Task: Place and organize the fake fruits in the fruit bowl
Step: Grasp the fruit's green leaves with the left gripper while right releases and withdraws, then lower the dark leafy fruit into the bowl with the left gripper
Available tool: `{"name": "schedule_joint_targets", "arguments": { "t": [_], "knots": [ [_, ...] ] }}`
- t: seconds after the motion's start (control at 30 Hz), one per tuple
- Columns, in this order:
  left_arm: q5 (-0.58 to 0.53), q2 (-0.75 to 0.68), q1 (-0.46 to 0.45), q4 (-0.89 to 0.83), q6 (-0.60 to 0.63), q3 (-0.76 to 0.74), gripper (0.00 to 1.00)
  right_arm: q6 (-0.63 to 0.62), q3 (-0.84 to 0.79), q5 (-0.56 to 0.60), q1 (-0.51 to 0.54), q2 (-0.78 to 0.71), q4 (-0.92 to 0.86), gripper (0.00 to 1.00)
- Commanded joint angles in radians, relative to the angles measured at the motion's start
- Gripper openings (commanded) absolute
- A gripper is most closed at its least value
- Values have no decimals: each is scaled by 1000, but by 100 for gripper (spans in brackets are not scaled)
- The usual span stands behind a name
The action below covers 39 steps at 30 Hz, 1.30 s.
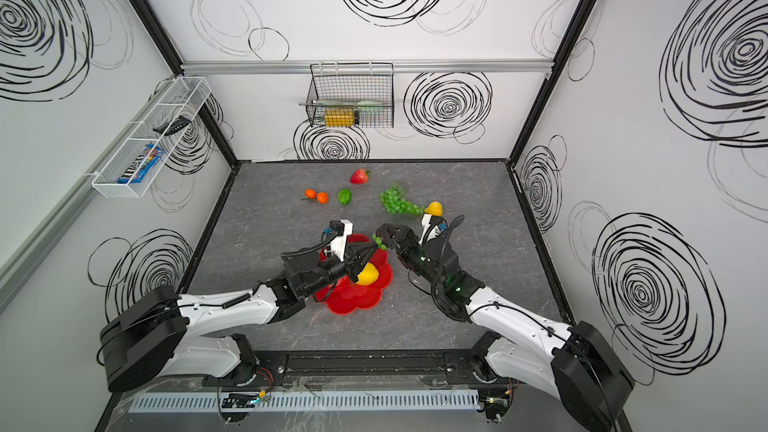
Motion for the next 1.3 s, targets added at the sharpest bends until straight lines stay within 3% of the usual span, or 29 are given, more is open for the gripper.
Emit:
{"name": "schedule_joint_targets", "arguments": {
  "t": [0.0,0.13,0.3,0.47,0.6,0.8,1.27],
  "knots": [
    [-57,-93,-3,-234,38,68,11,-179,16,59,-63,-68,-115,97],
    [-94,-191,-9,-510,31,106,10,-383,-2,-12,-221,-165,-215,100],
    [-159,-280,-15,-926,-18,199,11,-623,-30,23,-364,-272,-341,99],
    [-177,-304,-35,-1289,-74,325,11,-645,-137,33,-431,-332,-307,99],
    [-150,-264,-77,-1469,-107,400,10,-625,-212,38,-429,-339,-240,99],
    [-130,-134,-132,-1581,-89,455,10,-639,-207,76,-394,-362,-261,98],
    [-84,112,-119,-1663,60,573,11,-623,-233,97,-361,-385,-246,98]
  ]
}}
